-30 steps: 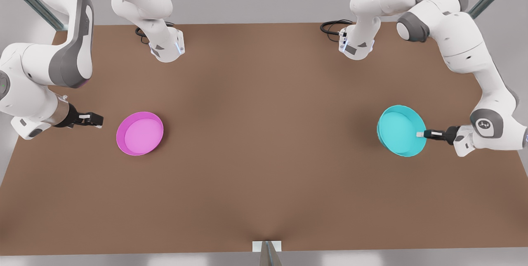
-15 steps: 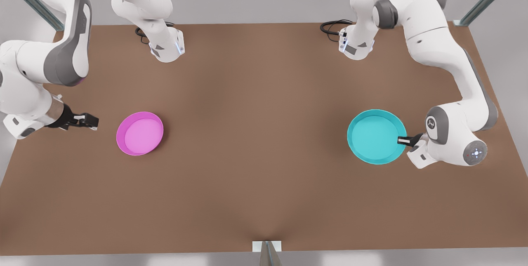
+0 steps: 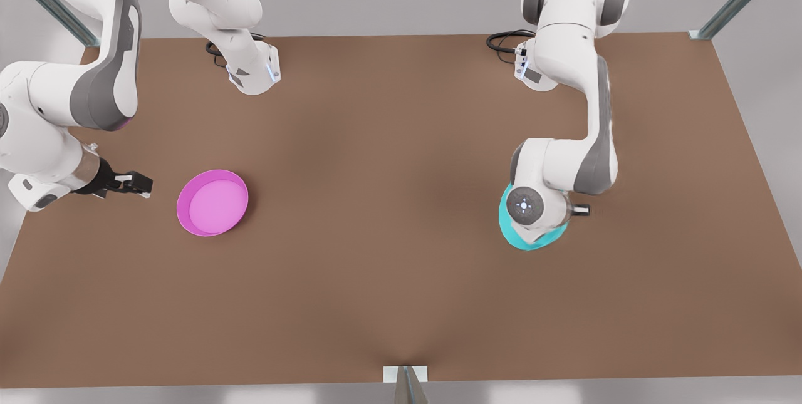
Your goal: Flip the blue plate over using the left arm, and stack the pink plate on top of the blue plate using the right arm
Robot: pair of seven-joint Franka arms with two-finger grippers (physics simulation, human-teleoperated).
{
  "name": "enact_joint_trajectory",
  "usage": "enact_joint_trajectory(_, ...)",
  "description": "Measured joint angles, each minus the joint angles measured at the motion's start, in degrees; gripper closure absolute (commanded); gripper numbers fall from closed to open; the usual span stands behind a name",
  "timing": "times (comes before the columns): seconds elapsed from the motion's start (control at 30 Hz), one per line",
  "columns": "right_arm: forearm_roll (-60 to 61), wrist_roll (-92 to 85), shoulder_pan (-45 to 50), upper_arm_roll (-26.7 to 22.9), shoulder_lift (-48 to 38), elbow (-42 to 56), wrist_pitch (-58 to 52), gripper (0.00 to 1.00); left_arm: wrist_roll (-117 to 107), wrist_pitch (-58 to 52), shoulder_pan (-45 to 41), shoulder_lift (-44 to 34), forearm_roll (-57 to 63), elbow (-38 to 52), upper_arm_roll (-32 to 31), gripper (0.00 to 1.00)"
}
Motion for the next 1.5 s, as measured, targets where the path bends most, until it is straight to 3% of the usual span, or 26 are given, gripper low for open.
enact_joint_trajectory(0.23,1.79,-0.01,-0.68,-0.16,0.08,0.68,0.0,0.0,-10.53,2.8,-1.35,2.32,23.06,-0.4,-13.7,0.79)
enact_joint_trajectory(0.4,2.37,0.61,-1.15,-0.17,-0.14,2.63,-0.26,0.0,-25.41,2.38,-9.09,4.14,36.91,-3.55,-13.86,0.79)
enact_joint_trajectory(0.57,2.37,0.61,-1.33,-0.19,-0.15,3.21,-0.34,0.0,-32.24,0.0,-14.04,7.2,43.1,-3.83,-13.77,0.79)
enact_joint_trajectory(0.87,2.81,0.61,-0.96,-0.16,-0.71,5.62,-2.74,0.0,-48.45,-3.11,-22.75,13.0,48.02,-3.74,-13.73,0.79)
enact_joint_trajectory(1.27,4.75,0.53,-2.61,-0.74,-0.96,6.85,-6.22,0.0,-53.93,-7.16,-28.99,20.18,52.67,-3.06,-13.77,0.79)
enact_joint_trajectory(1.3,4.67,0.69,-3.17,-0.56,-0.97,6.78,-6.88,0.0,-54.38,-7.16,-29.16,20.54,52.78,-3.04,-13.77,0.67)
enact_joint_trajectory(1.33,4.66,0.7,-2.37,-0.52,-0.97,6.77,-7.06,0.0,-54.29,-7.09,-29.17,20.65,52.74,-3.04,-13.76,0.0)
enact_joint_trajectory(1.5,4.24,-0.97,-2.42,-0.44,-0.53,6.24,-7.64,0.0,-53.58,-8.16,-29.34,20.66,51.94,-2.96,-15.38,0.0)
